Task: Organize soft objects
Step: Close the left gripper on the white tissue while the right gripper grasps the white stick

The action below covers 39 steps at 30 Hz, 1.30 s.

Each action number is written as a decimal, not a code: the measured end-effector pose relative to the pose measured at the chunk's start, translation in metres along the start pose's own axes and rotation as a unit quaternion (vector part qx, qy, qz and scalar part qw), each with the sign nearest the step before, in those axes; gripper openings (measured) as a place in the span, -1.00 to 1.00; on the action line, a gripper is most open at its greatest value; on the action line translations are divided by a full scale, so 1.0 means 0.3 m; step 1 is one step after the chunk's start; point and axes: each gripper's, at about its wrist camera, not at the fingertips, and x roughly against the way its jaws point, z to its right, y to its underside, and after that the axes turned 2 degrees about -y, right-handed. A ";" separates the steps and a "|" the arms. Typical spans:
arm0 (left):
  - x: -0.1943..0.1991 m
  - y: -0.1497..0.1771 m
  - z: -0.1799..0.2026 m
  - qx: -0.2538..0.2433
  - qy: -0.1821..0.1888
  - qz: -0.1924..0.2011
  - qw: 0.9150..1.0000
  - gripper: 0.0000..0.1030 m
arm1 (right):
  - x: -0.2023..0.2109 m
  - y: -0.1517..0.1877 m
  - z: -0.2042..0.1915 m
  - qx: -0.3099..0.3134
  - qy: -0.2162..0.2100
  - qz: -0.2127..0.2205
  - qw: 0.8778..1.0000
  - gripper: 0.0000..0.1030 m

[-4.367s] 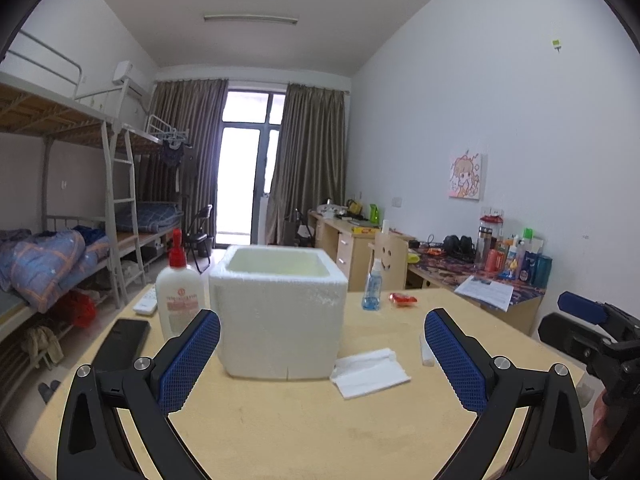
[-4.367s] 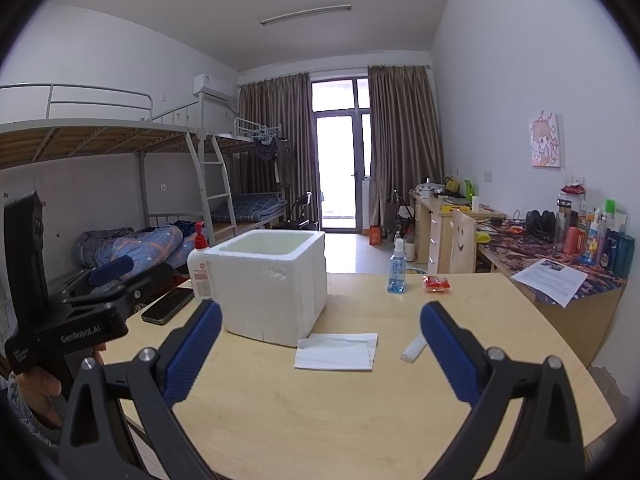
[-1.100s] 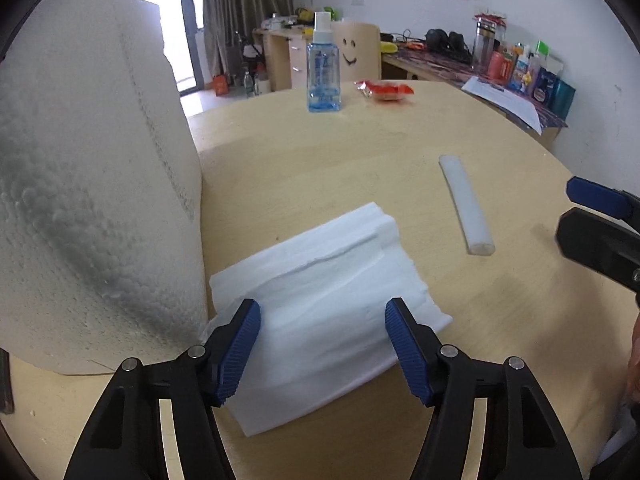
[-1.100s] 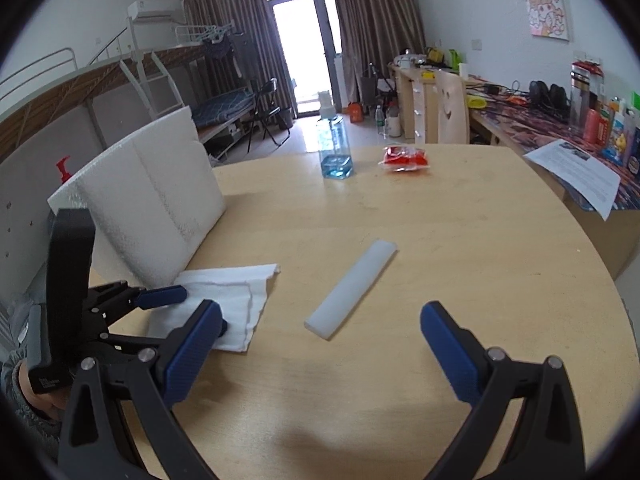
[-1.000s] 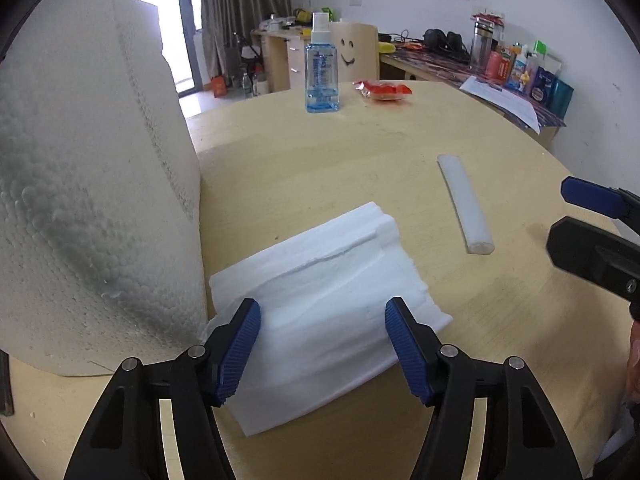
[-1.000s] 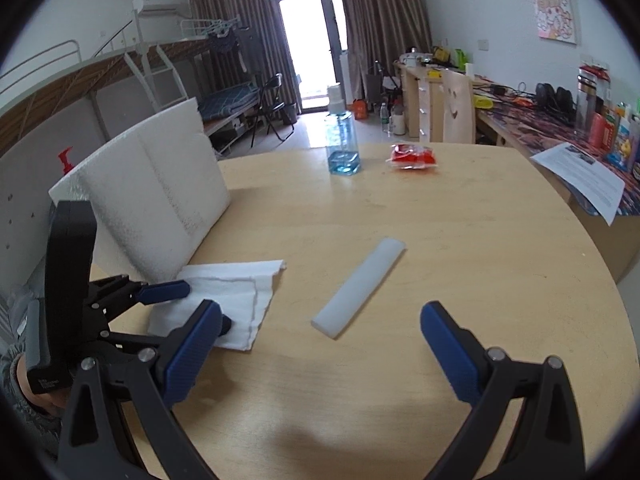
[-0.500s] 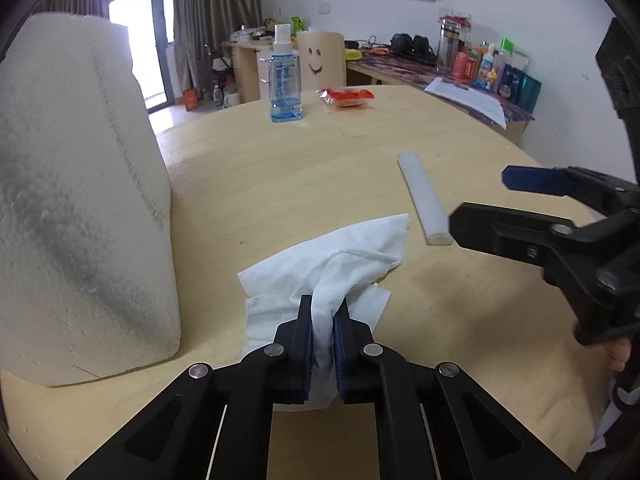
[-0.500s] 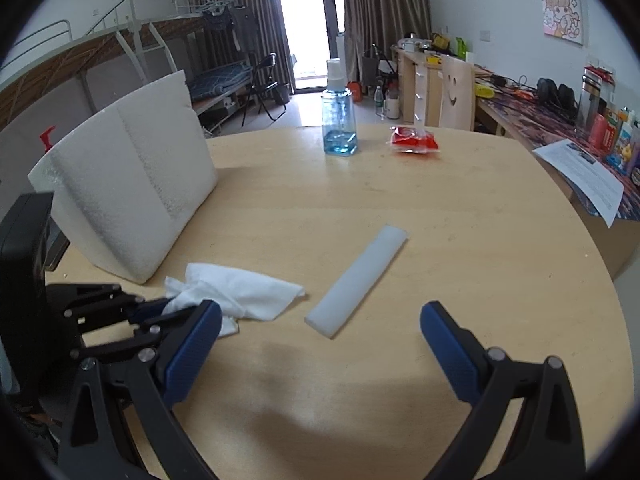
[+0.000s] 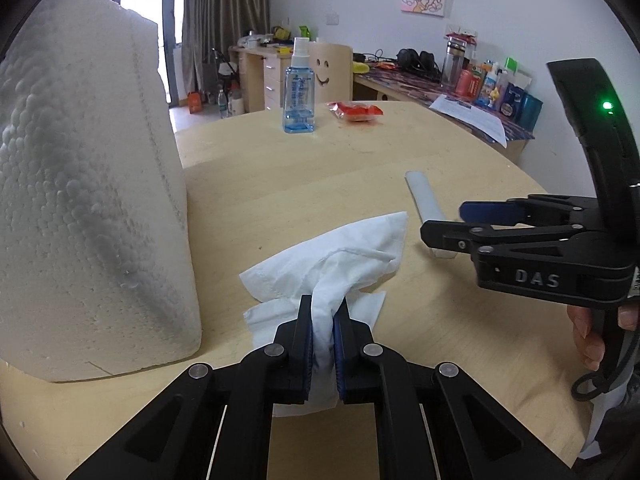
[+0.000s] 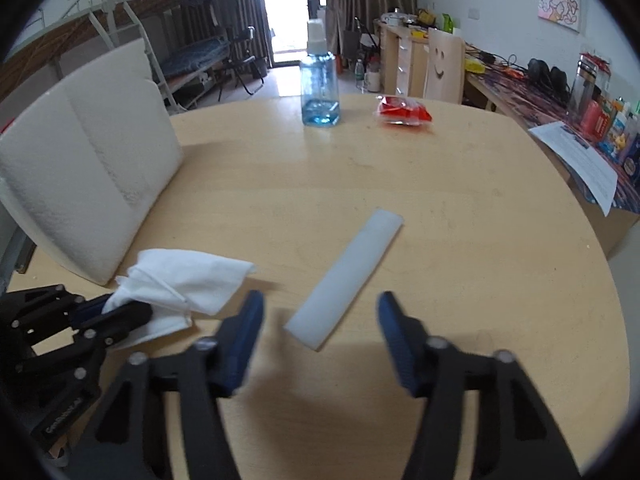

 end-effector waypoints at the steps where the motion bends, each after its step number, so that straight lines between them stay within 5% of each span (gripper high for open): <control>1: 0.002 0.002 0.000 -0.002 0.000 0.000 1.000 -0.82 | -0.004 0.000 -0.003 0.000 0.002 -0.003 1.000 0.03; 4: 0.004 0.002 0.004 -0.005 0.002 0.002 1.000 -0.82 | -0.021 -0.001 -0.002 -0.007 0.013 -0.013 1.000 -0.16; 17: 0.000 0.001 0.008 -0.002 0.004 0.006 1.000 -0.82 | -0.042 -0.010 -0.030 -0.002 0.025 -0.027 0.999 -0.41; 24: 0.028 0.004 0.019 -0.008 0.010 0.021 1.000 -0.82 | 0.001 -0.005 0.019 -0.035 -0.018 -0.013 0.999 -0.74; 30: 0.036 0.006 0.018 -0.008 0.011 0.026 1.000 -0.82 | 0.055 -0.001 0.013 -0.030 -0.018 0.009 0.999 -0.84; 36: 0.059 0.002 0.007 -0.002 0.010 0.038 0.999 -0.82 | 0.033 0.000 0.006 -0.036 -0.021 0.004 0.999 -0.83; 39: 0.065 -0.002 -0.010 0.006 0.008 0.041 0.999 -0.82 | 0.015 -0.008 -0.019 -0.014 -0.005 -0.002 1.000 -0.57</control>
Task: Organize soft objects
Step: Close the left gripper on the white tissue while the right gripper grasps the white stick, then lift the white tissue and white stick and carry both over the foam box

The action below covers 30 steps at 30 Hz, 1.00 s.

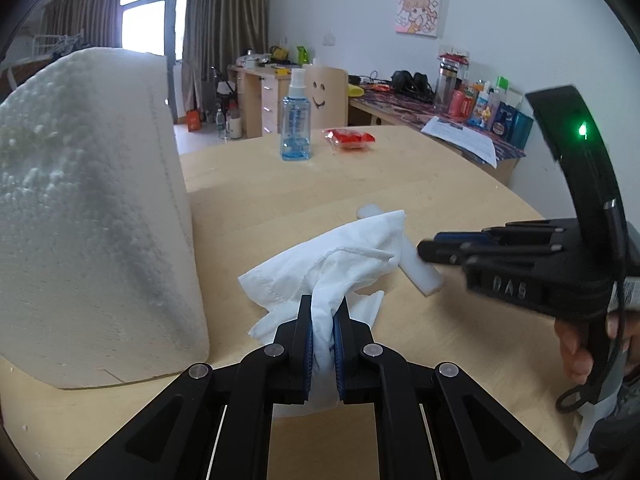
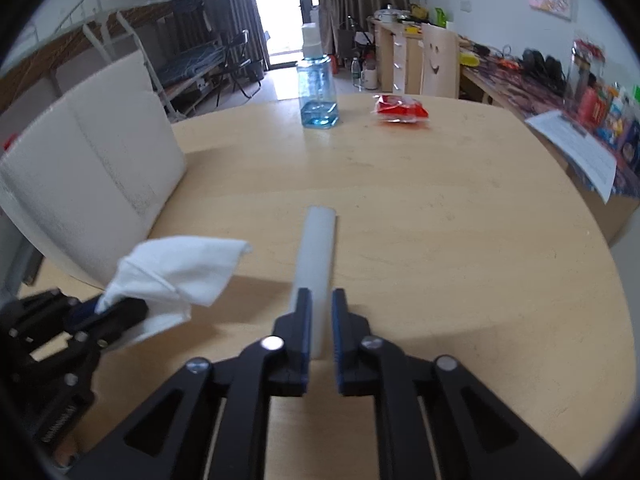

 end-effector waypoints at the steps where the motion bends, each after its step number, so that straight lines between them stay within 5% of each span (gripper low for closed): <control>1: 0.001 -0.001 -0.005 0.003 -0.001 0.001 1.000 -0.82 | -0.004 0.000 -0.009 0.007 0.001 -0.002 1.000 -0.38; 15: 0.000 -0.003 -0.004 -0.001 -0.001 -0.002 1.000 -0.82 | -0.070 0.002 -0.040 0.041 0.019 -0.028 0.999 -0.31; 16: 0.000 -0.004 -0.004 -0.001 -0.001 -0.001 1.000 -0.82 | -0.067 0.003 -0.044 0.042 0.019 -0.029 0.999 -0.46; 30: 0.049 -0.005 0.018 -0.009 0.005 0.026 1.000 -0.82 | 0.052 0.021 -0.012 -0.005 -0.040 0.016 0.999 -0.60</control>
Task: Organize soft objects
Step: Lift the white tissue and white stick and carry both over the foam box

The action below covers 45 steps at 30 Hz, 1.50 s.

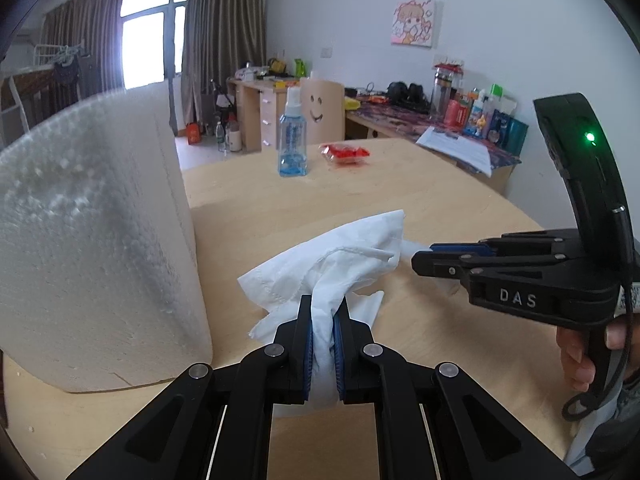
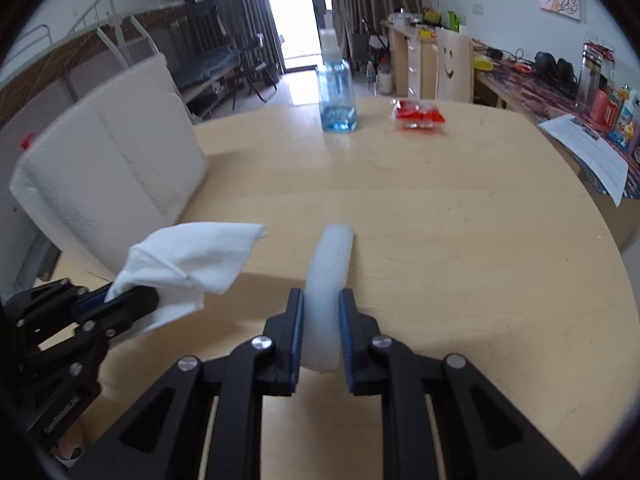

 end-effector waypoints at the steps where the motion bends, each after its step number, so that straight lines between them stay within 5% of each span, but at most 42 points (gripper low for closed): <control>1: 0.006 0.000 0.003 0.002 0.003 0.001 1.000 -0.82 | 0.019 0.005 -0.005 0.001 -0.001 0.006 1.000 -0.60; 22: 0.245 0.036 0.093 0.020 -0.025 0.056 0.998 -0.82 | 0.333 0.098 -0.032 0.016 -0.006 0.112 0.994 -0.60; 45: 0.539 0.041 0.189 -0.002 -0.081 0.170 0.982 -0.82 | 0.587 0.175 -0.045 0.049 -0.022 0.231 0.971 -0.60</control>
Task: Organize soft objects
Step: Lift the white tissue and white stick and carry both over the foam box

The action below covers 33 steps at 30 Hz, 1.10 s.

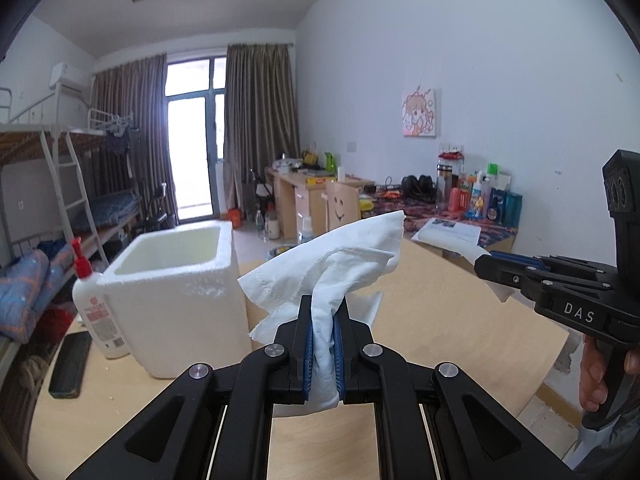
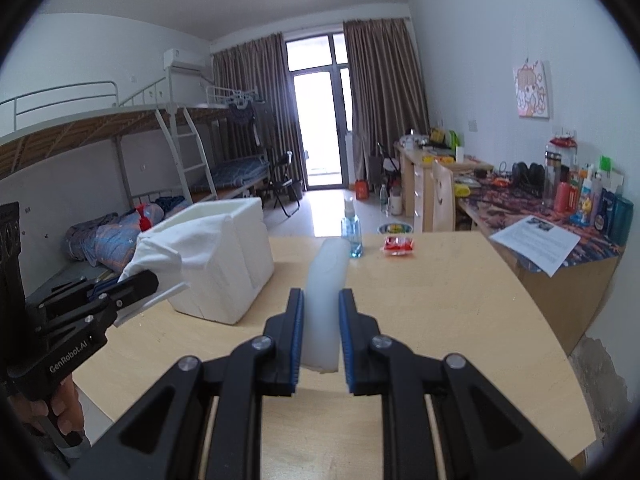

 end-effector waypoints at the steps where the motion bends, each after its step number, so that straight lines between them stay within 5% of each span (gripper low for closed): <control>1: 0.006 -0.002 0.000 0.000 0.000 0.003 1.000 -0.82 | 0.008 0.001 0.003 0.001 -0.001 0.003 1.000 -0.60; 13: 0.065 0.002 -0.091 0.021 -0.021 0.026 0.999 -0.82 | 0.002 -0.012 -0.055 0.012 -0.028 0.017 0.999 -0.60; 33: 0.087 0.023 -0.371 0.049 -0.080 0.015 0.995 -0.82 | -0.216 -0.045 -0.282 0.050 -0.111 -0.007 0.993 -0.60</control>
